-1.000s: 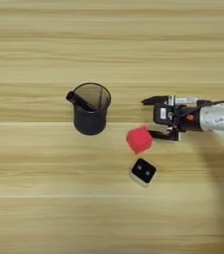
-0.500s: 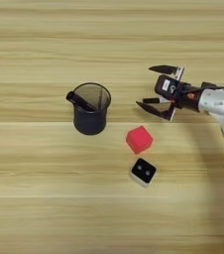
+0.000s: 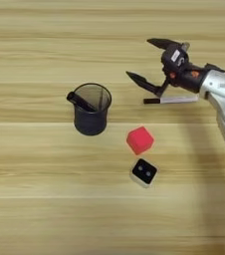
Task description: Move the objects on the table
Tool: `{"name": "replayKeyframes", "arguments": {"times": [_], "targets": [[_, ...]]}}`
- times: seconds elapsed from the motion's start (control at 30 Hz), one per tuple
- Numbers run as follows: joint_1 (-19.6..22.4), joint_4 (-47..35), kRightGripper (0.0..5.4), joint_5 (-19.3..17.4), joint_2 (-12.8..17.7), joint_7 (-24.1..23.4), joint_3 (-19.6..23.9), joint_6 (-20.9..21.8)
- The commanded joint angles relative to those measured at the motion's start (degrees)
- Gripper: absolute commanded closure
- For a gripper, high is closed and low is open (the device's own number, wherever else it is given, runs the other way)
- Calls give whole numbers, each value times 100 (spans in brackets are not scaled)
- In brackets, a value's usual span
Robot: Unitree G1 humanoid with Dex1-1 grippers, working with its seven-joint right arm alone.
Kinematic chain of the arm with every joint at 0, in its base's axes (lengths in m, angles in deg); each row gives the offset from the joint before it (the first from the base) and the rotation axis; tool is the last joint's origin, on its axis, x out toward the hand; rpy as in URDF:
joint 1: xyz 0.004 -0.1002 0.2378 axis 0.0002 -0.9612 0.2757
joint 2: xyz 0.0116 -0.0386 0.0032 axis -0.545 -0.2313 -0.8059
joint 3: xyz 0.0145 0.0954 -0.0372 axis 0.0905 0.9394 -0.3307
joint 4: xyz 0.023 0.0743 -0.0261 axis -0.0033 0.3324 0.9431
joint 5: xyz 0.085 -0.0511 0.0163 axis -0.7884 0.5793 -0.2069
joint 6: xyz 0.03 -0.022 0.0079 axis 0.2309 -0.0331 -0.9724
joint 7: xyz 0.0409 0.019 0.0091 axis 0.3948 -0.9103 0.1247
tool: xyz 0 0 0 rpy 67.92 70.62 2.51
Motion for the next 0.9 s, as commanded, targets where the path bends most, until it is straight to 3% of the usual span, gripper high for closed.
{"name": "replayKeyframes", "arguments": {"times": [0.03,0.23,0.37,0.57,0.9], "targets": [[261,-947,3,-618,26,166,195,-248],[-116,-1841,3,-1080,-23,581,55,-570],[-362,-2284,3,-1152,-73,764,-120,-674],[-514,-2498,3,-1000,-214,811,-389,-753],[-465,-2169,3,-412,-767,414,-964,-811]]}}
